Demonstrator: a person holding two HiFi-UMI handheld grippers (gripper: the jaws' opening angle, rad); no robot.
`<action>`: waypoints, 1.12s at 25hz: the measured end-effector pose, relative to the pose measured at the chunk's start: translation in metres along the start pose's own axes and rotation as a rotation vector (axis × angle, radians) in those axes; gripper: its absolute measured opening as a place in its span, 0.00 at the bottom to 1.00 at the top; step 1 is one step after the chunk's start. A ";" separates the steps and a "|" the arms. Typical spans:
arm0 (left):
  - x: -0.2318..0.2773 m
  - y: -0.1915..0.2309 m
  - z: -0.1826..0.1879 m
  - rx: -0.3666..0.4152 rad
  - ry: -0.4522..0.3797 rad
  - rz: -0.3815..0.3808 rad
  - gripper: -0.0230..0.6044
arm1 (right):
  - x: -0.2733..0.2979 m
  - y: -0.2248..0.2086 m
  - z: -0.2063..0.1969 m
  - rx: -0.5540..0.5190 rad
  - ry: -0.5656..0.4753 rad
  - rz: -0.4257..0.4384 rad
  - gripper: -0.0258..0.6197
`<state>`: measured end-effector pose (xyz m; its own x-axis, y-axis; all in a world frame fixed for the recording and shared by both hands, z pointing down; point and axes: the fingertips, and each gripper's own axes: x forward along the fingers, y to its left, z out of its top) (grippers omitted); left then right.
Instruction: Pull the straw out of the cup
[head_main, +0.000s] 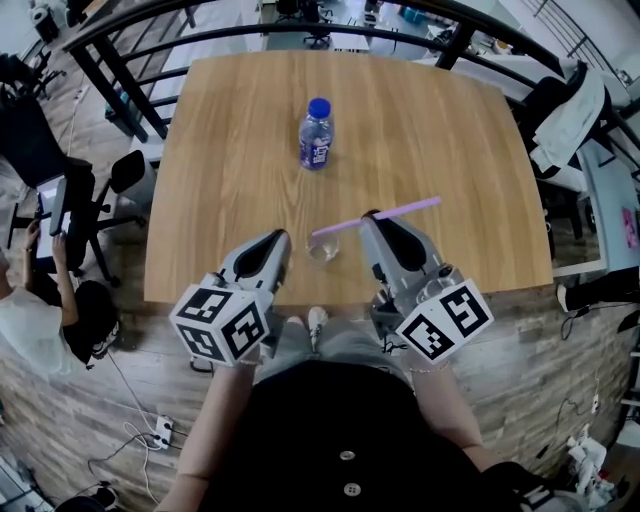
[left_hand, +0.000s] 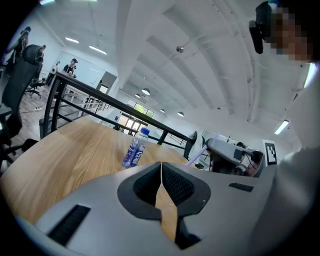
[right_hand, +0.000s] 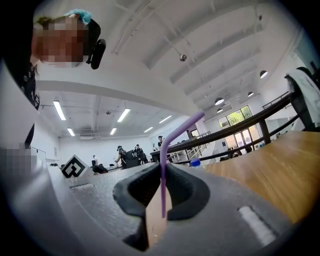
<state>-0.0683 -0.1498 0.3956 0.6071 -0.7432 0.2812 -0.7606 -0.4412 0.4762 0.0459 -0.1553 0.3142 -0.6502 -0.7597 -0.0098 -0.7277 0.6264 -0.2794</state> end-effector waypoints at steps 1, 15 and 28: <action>-0.001 -0.002 0.004 0.006 -0.007 -0.006 0.07 | -0.001 0.002 0.006 -0.004 -0.013 0.001 0.09; -0.012 -0.034 0.058 0.066 -0.147 -0.151 0.07 | -0.003 0.020 0.068 -0.030 -0.194 0.049 0.09; -0.020 -0.053 0.076 0.121 -0.244 -0.233 0.07 | -0.009 0.032 0.092 -0.038 -0.315 0.092 0.09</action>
<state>-0.0580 -0.1497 0.3012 0.7060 -0.7072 -0.0377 -0.6387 -0.6588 0.3977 0.0492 -0.1444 0.2169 -0.6184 -0.7127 -0.3310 -0.6807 0.6963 -0.2276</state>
